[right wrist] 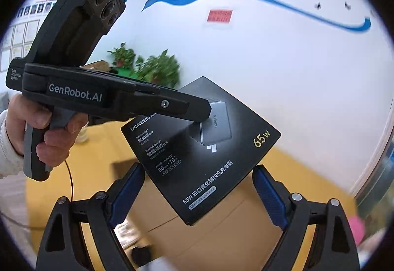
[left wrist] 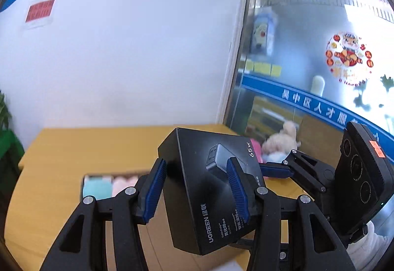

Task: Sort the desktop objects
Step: 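Carry the charger box into the cardboard box beside the plush, release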

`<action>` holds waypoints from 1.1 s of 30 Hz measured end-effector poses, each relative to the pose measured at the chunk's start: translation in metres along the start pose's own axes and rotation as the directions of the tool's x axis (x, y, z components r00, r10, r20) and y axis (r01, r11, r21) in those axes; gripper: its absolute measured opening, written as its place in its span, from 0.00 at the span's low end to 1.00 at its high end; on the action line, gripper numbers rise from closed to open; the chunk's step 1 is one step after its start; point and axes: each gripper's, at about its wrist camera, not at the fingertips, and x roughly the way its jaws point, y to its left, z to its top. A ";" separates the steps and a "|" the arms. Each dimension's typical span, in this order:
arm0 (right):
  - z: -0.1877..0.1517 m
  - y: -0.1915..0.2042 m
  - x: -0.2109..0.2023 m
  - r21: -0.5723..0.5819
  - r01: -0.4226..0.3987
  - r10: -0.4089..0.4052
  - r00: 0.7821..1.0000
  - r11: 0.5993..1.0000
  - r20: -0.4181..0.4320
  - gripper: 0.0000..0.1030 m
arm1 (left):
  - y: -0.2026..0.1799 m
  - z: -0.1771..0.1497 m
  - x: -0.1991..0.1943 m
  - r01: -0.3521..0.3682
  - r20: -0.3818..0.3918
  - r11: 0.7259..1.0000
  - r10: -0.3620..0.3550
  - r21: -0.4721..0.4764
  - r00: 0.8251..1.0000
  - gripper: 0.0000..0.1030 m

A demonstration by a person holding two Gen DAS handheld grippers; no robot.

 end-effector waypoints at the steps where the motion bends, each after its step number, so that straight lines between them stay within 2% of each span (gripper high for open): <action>1: 0.012 -0.014 0.003 -0.008 0.008 -0.008 1.000 1.000 0.002 0.87 | 0.002 0.012 0.007 0.003 0.005 1.000 -0.003 0.003 1.000 0.47; 5: 0.039 -0.058 0.027 -0.007 0.008 -0.008 1.000 1.000 -0.020 0.87 | 0.025 0.044 0.049 0.028 -0.007 1.000 -0.028 -0.013 1.000 0.47; 7: 0.040 -0.078 0.044 0.003 -0.004 0.004 0.999 1.000 -0.048 0.87 | 0.043 0.048 0.077 0.033 -0.049 0.999 -0.034 -0.031 0.998 0.47; 12: 0.004 -0.118 0.107 0.109 -0.082 0.099 0.982 0.991 -0.164 0.87 | 0.083 0.020 0.163 0.019 -0.202 0.994 -0.040 -0.108 0.978 0.47; 16: -0.045 -0.136 0.166 0.206 -0.137 0.187 0.949 0.969 -0.252 0.87 | 0.115 -0.023 0.229 -0.026 -0.334 0.984 -0.036 -0.178 0.942 0.47; 21: -0.100 -0.146 0.226 0.296 -0.178 0.279 0.896 0.938 -0.346 0.87 | 0.132 -0.069 0.290 -0.084 -0.466 0.978 -0.015 -0.190 0.885 0.47; 25: -0.132 -0.158 0.262 0.359 -0.172 0.321 0.853 0.917 -0.412 0.87 | 0.132 -0.092 0.326 -0.121 -0.561 0.975 -0.005 -0.187 0.828 0.47; 29: -0.153 -0.159 0.278 0.382 -0.161 0.336 0.827 0.910 -0.451 0.85 | 0.135 -0.108 0.346 -0.173 -0.636 0.968 0.017 -0.183 0.771 0.46; 30: -0.156 -0.157 0.279 0.387 -0.161 0.340 0.824 0.908 -0.453 0.84 | 0.134 -0.111 0.347 -0.187 -0.642 0.968 0.038 -0.166 0.766 0.43; 33: -0.154 -0.159 0.290 0.396 -0.141 0.331 0.821 0.907 -0.465 0.82 | 0.129 -0.109 0.342 -0.193 -0.618 0.969 0.056 -0.157 0.784 0.43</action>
